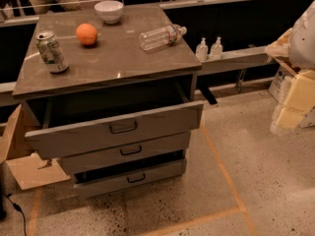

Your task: Open bottom drawer

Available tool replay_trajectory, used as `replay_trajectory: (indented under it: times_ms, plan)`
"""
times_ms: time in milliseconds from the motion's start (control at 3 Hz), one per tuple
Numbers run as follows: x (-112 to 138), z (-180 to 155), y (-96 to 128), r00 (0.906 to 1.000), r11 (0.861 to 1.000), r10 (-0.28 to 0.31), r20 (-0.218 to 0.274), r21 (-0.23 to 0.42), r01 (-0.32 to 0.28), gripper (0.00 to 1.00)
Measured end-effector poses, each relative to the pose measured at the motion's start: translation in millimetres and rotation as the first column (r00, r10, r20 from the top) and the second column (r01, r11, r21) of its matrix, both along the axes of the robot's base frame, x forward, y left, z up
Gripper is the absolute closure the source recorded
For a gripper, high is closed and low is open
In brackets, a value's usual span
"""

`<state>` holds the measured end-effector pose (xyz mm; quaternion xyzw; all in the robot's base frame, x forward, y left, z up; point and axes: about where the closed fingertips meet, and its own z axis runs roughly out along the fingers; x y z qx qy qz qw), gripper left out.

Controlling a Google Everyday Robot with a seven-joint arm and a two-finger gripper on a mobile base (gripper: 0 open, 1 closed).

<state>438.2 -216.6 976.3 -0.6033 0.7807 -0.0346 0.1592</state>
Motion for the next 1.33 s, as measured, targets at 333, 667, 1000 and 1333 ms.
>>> replay_trajectory:
  times_ms: [333, 667, 1000, 1333]
  plan:
    - [0, 0, 1, 0.9998, 1.0, -0.005, 0.017, 0.008, 0.005, 0.0]
    - [-3, -23, 5, 0.9994, 0.998, -0.006, 0.034, 0.056, 0.004, 0.0]
    - [5, -66, 14, 0.9971, 0.992, 0.019, 0.074, 0.126, -0.029, 0.0]
    - [14, -106, 23, 0.993, 0.981, 0.041, 0.111, 0.182, -0.06, 0.0]
